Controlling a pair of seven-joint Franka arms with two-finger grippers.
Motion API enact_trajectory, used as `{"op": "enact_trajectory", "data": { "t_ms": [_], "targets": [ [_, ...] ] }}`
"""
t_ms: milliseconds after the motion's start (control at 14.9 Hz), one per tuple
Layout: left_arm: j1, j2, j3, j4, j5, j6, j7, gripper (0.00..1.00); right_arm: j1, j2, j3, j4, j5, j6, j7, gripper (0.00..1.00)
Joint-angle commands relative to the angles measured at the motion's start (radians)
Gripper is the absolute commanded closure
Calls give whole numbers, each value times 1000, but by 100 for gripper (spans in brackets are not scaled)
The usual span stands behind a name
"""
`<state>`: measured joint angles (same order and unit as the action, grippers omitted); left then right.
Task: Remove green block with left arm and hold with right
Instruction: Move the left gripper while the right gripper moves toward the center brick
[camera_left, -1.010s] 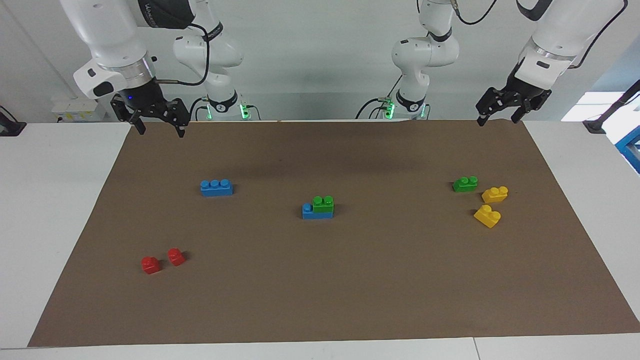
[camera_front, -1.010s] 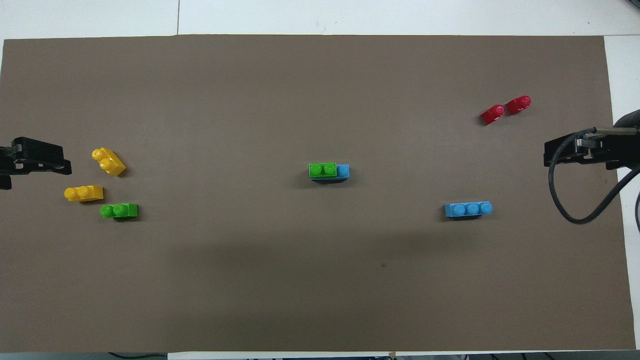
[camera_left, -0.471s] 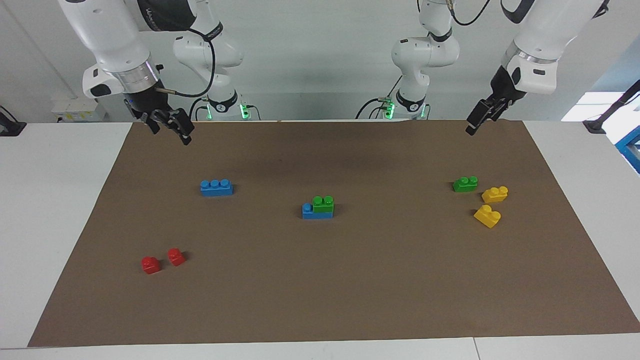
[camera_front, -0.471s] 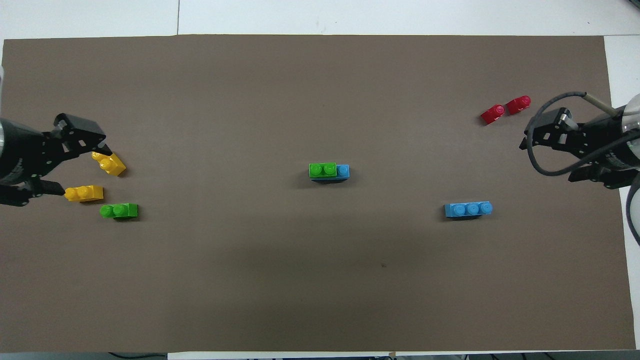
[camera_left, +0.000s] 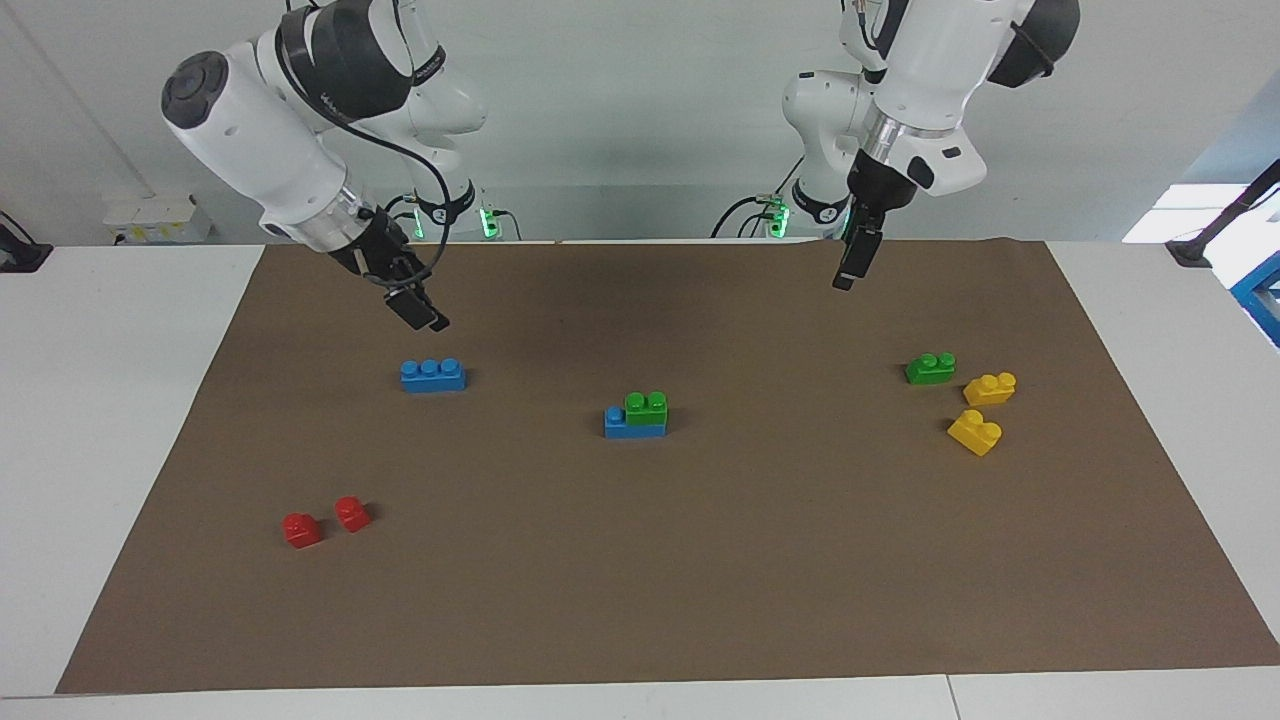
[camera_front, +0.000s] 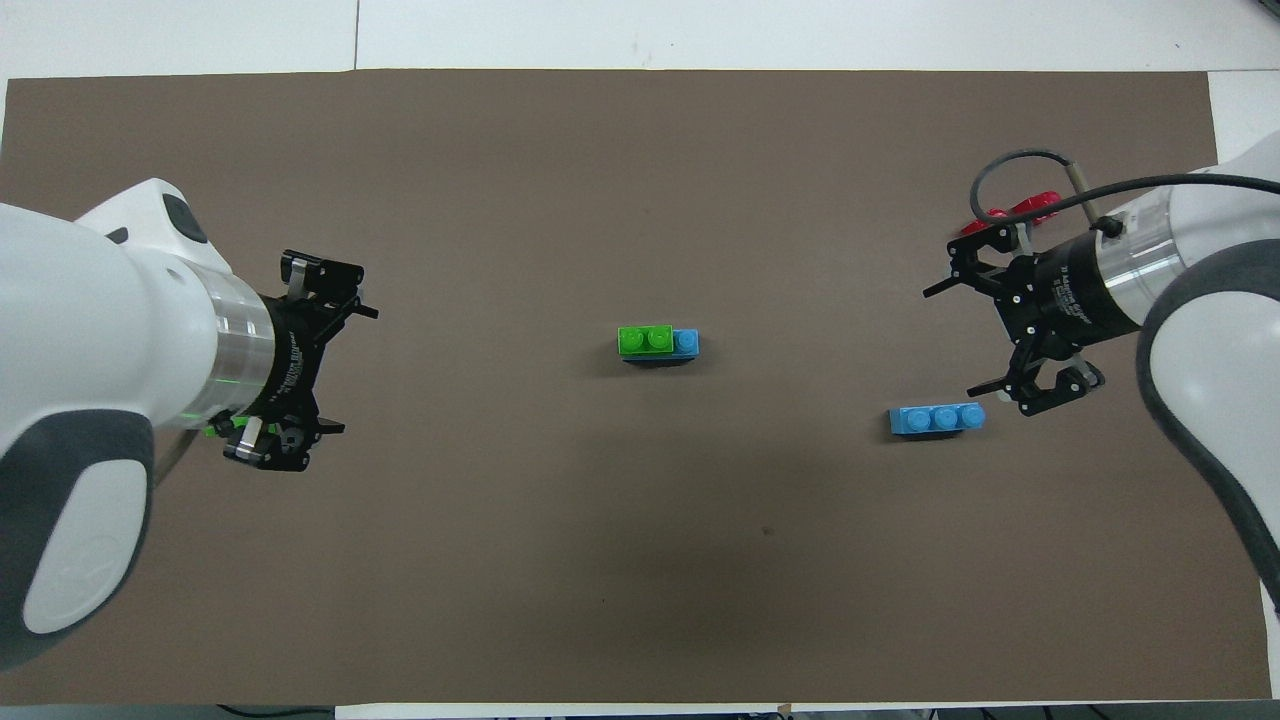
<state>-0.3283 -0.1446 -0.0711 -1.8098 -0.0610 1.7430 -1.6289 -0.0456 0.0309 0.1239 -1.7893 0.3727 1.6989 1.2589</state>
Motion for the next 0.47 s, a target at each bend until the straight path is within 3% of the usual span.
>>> {"op": "enact_trajectory", "data": {
  "t_ms": [0,404],
  "targets": [
    [-72,-32,17,-66,-10,55,-184,0,12,23,2,-77,87,91,79,2],
    [-195,31,17,-118,-10,219,-439,0,108,92,2,-120,173,280,292,2]
  ]
}}
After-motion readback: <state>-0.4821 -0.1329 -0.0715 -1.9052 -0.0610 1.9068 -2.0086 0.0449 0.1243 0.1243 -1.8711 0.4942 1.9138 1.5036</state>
